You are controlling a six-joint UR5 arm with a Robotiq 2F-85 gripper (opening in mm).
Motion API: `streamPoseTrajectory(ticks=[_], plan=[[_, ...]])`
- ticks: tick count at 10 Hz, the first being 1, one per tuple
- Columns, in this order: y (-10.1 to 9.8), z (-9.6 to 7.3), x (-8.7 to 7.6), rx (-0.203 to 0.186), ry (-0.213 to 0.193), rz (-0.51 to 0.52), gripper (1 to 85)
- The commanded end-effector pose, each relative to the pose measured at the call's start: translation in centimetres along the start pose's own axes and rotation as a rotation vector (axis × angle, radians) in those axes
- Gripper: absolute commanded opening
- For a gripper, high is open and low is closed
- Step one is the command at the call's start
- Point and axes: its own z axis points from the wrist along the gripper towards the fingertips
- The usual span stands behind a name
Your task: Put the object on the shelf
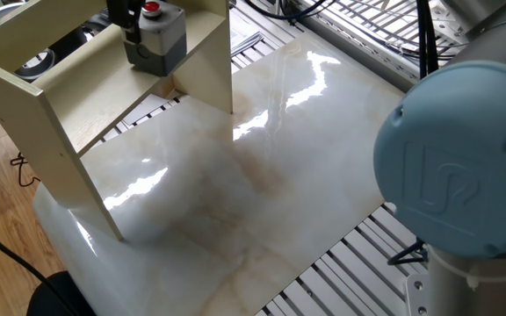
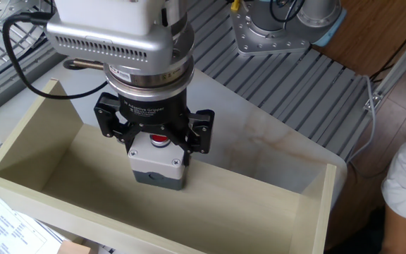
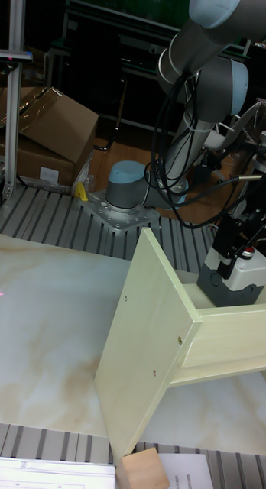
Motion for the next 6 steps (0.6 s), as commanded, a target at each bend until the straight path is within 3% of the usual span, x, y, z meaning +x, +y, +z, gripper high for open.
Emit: streamPoseTrajectory(ticks=[1,3,6], plan=[[-0.03,0.35,-0.06,-0.004,-0.001,-0.013,39.0],[-0.13,0.54,0.29,-0.002,0.015,-0.015,40.7],[0.07,0.19,0.49,-0.011,0.022,-0.048,73.7]])
